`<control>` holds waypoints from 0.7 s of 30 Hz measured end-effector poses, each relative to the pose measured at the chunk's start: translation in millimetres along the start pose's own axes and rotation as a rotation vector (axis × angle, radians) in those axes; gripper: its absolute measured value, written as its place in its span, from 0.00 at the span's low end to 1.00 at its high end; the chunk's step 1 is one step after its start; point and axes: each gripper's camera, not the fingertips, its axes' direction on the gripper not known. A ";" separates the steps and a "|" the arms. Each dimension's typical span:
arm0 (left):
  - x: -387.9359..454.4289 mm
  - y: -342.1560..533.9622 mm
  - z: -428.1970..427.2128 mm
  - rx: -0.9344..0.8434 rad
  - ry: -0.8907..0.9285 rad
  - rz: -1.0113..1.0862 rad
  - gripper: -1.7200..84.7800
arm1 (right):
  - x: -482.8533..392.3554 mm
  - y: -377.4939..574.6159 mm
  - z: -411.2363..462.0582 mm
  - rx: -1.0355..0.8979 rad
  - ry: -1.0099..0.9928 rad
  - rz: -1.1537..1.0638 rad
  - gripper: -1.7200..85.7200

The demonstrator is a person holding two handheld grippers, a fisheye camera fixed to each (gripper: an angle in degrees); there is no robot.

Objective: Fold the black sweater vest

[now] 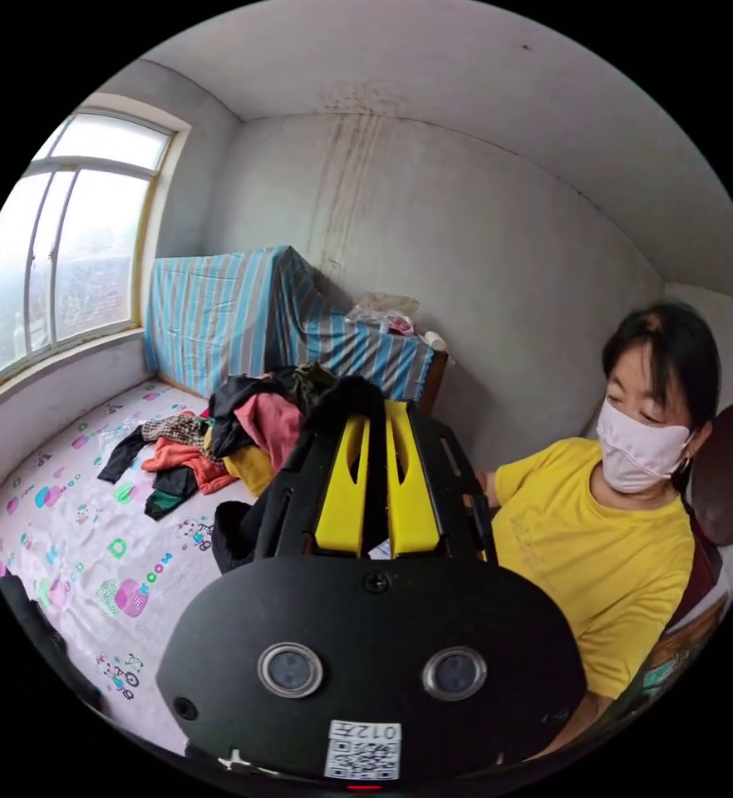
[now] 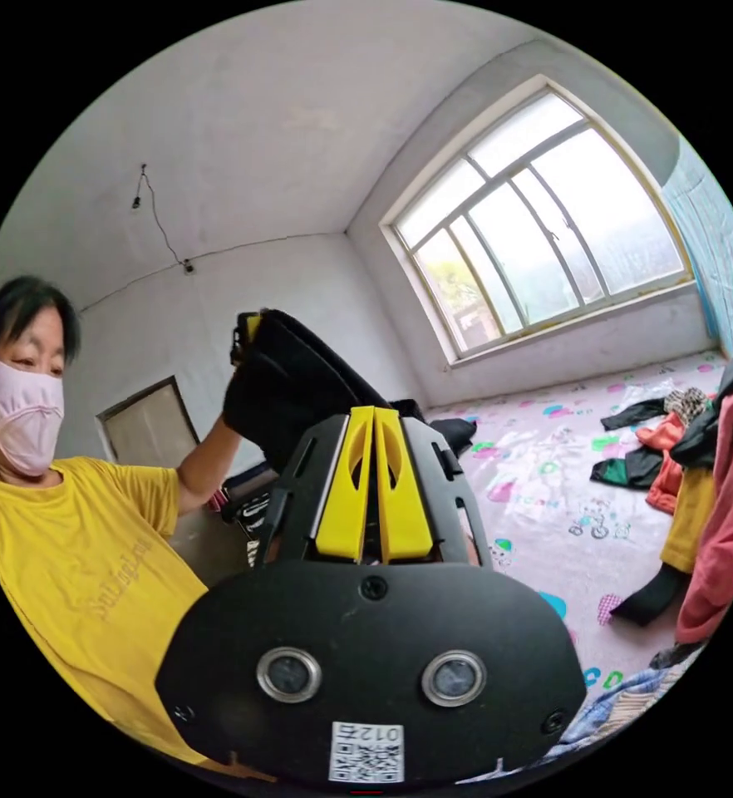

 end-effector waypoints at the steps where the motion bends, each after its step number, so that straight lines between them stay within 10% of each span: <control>1: 2.2 -4.8 8.1 -0.015 0.023 0.017 0.08 | 11.0 4.9 7.4 -0.022 0.016 0.024 0.04; 11: 41.9 -6.4 62.1 -0.345 0.176 0.229 0.08 | 99.9 45.1 57.0 -0.176 0.056 0.204 0.05; 21: 7.1 291.0 155.0 -0.700 0.094 -0.720 0.08 | 138.1 152.6 179.1 -0.718 0.018 0.296 0.09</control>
